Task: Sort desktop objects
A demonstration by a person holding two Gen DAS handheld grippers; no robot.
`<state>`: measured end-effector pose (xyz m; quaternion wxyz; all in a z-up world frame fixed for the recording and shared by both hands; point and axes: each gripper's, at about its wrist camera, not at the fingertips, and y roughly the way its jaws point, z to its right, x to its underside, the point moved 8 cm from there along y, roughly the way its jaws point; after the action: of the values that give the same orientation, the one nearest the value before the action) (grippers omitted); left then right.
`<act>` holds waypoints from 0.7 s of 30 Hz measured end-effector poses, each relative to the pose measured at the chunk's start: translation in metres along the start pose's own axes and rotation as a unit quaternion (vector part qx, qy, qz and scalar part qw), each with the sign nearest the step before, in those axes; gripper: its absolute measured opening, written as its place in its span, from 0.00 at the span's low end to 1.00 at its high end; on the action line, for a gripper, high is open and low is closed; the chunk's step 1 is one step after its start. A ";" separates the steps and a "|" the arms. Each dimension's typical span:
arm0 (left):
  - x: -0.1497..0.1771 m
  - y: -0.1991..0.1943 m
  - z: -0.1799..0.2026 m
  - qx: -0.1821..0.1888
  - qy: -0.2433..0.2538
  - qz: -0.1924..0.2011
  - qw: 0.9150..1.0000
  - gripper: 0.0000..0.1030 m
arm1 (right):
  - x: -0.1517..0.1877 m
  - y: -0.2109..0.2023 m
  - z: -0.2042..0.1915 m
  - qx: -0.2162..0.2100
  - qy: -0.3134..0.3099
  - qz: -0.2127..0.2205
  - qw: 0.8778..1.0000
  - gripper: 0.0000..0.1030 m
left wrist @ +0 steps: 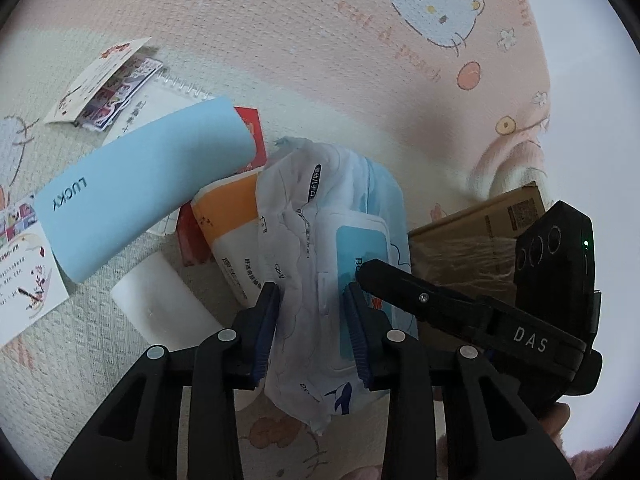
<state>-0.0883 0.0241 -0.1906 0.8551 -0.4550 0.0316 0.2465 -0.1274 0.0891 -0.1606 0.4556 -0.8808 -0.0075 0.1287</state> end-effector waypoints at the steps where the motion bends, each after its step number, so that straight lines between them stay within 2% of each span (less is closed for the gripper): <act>1: 0.000 0.000 0.001 -0.002 0.004 0.000 1.000 0.36 | -0.001 0.000 0.001 -0.003 0.003 0.000 1.000 0.49; 6: 0.003 -0.001 0.011 -0.008 0.033 0.002 0.999 0.34 | -0.003 -0.007 -0.003 0.018 -0.019 0.016 1.000 0.45; 11: 0.002 -0.006 0.015 -0.006 0.034 0.005 0.999 0.32 | -0.004 -0.012 -0.006 0.024 -0.024 0.021 0.999 0.42; 17: -0.004 -0.022 0.040 -0.008 0.069 0.028 0.997 0.32 | -0.009 -0.034 -0.014 0.034 -0.031 0.047 0.998 0.41; 21: -0.016 -0.039 0.063 0.007 0.096 0.056 0.994 0.32 | -0.020 -0.063 -0.024 0.034 -0.034 0.078 0.996 0.41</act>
<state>-0.0960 0.0495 -0.1198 0.8363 -0.4678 0.1404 0.2491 -0.1342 0.1040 -0.0922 0.4731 -0.8579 0.0501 0.1940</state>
